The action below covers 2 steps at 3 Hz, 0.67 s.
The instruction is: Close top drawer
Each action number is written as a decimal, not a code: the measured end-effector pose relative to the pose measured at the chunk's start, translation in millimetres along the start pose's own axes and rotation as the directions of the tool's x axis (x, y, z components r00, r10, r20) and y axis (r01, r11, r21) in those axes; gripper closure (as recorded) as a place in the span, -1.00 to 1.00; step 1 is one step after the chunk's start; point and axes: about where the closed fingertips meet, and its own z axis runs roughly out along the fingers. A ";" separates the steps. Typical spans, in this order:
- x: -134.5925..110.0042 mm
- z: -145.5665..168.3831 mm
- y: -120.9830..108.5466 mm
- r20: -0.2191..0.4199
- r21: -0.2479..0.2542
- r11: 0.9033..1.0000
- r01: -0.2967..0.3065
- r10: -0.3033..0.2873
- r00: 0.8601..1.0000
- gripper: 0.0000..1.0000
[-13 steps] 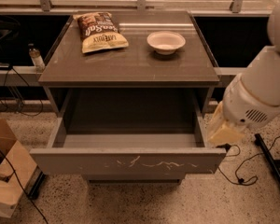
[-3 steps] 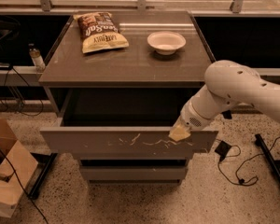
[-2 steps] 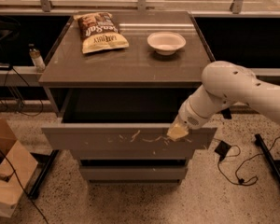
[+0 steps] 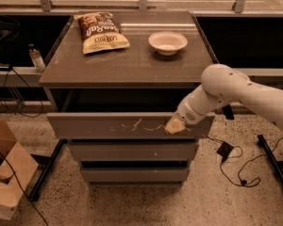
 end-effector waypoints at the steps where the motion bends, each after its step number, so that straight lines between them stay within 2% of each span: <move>1: -1.9 6.3 -6.6 0.015 0.006 1.000 -0.007 0.007 1.000 0.64; 2: -1.9 6.4 -6.6 0.015 0.006 1.000 -0.007 0.007 1.000 0.17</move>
Offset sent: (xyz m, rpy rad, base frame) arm 0.0078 0.0015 -0.0049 0.0125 -0.0086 -0.0096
